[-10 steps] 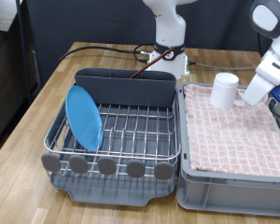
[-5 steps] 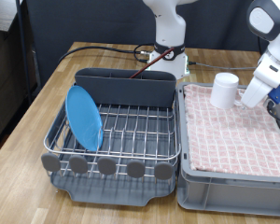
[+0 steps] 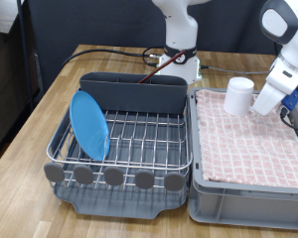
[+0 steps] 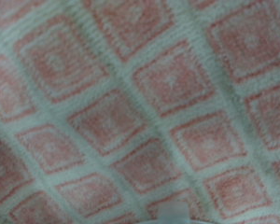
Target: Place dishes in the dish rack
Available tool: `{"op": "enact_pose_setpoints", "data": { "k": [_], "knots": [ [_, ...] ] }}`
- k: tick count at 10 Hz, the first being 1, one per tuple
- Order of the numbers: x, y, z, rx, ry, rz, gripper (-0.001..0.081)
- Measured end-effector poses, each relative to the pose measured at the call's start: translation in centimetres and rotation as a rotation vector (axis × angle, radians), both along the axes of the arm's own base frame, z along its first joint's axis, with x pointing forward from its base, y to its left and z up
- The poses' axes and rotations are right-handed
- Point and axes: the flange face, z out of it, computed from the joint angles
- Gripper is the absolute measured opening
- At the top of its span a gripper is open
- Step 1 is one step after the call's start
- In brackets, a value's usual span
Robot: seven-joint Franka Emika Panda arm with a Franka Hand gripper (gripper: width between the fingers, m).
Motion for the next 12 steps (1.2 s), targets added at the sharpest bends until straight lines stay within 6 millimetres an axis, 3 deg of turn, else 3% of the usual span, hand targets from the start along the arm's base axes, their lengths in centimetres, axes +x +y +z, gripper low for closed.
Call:
{"op": "enact_pose_setpoints", "data": {
  "k": [4, 5, 6, 7, 9, 10, 11, 12],
  "knots": [
    [-0.13, -0.43, -0.36, 0.007, -0.011, 0.000, 0.0803],
    [-0.16, -0.51, -0.41, 0.006, -0.010, 0.000, 0.0704],
    [-0.17, -0.56, -0.43, 0.005, -0.009, -0.001, 0.0514],
    [-0.15, -0.60, -0.43, 0.005, -0.010, -0.002, 0.0514],
    [-0.12, -0.63, -0.42, 0.005, -0.010, -0.002, 0.0175],
    [-0.11, -0.62, -0.34, 0.006, -0.012, -0.002, 0.0175],
    [-0.06, -0.60, -0.13, 0.008, -0.015, -0.003, 0.0072],
    [0.00, -0.57, 0.20, 0.009, -0.019, -0.005, 0.0072]
  ]
}}
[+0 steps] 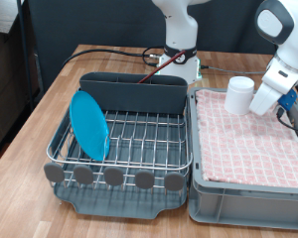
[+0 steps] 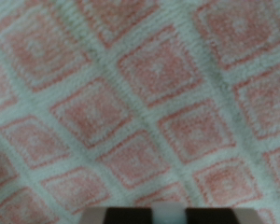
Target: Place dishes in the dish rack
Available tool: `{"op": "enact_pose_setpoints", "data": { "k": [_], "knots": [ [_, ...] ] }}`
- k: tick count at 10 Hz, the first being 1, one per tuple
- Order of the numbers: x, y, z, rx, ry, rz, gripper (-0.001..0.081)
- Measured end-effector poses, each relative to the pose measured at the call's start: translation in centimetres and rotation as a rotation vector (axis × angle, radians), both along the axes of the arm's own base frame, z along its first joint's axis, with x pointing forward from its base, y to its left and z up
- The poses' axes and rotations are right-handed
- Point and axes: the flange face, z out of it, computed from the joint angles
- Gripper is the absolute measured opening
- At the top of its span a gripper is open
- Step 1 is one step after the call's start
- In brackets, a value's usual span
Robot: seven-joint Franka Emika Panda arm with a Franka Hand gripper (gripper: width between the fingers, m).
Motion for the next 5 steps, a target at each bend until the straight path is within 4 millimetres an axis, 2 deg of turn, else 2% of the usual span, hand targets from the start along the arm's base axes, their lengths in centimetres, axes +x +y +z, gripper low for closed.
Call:
{"op": "enact_pose_setpoints", "data": {
  "k": [5],
  "knots": [
    [0.8, 0.2, 3.4, -0.017, 0.001, -0.015, 0.0072]
  ]
}}
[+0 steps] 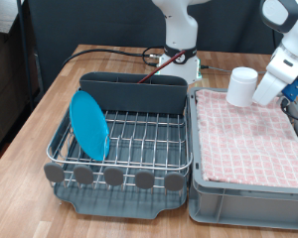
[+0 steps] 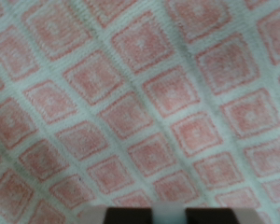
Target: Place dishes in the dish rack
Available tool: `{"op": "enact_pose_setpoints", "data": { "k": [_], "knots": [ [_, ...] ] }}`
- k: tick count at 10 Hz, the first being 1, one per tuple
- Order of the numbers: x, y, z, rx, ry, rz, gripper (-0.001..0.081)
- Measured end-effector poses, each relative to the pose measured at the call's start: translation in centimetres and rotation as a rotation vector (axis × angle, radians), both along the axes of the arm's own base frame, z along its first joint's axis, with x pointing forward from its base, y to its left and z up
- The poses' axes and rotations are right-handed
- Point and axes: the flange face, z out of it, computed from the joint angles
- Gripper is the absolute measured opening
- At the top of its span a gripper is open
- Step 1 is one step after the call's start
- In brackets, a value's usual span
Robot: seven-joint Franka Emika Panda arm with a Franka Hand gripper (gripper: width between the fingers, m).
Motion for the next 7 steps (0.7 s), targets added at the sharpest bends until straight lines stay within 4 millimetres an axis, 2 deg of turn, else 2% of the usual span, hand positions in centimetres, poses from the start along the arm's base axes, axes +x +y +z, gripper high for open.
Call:
{"op": "enact_pose_setpoints", "data": {
  "k": [3, 7],
  "knots": [
    [0.8, 0.0, 1.7, 0.002, -0.013, -0.012, 0.0072],
    [1.5, -0.2, 3.0, 0.010, -0.035, -0.027, 0.0072]
  ]
}}
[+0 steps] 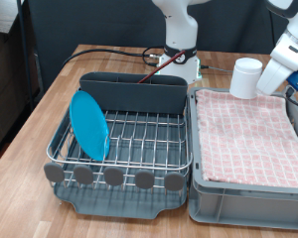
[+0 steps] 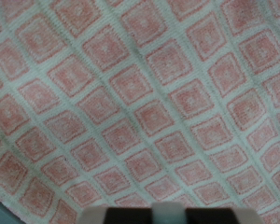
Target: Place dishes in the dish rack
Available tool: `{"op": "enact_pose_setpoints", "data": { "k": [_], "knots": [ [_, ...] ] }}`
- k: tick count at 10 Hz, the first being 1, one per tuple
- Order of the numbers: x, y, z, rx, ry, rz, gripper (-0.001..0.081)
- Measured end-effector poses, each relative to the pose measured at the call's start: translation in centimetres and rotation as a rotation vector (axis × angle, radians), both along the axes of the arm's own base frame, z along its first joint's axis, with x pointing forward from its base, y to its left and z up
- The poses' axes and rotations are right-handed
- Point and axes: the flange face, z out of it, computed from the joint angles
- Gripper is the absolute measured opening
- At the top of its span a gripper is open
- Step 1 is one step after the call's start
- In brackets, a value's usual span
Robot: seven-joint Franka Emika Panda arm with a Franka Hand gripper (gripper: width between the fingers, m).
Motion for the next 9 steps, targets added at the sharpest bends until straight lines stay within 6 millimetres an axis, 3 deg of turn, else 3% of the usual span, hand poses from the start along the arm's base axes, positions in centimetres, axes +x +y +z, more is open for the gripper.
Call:
{"op": "enact_pose_setpoints", "data": {
  "k": [3, 6, 9],
  "knots": [
    [1.3, -0.8, 0.3, -0.041, -0.054, -0.105, 0.0072],
    [5.7, -2.8, 2.1, -0.094, -0.137, -0.271, 0.0072],
    [10.2, -5.1, 4.3, -0.039, -0.361, -0.317, 0.0072]
  ]
}}
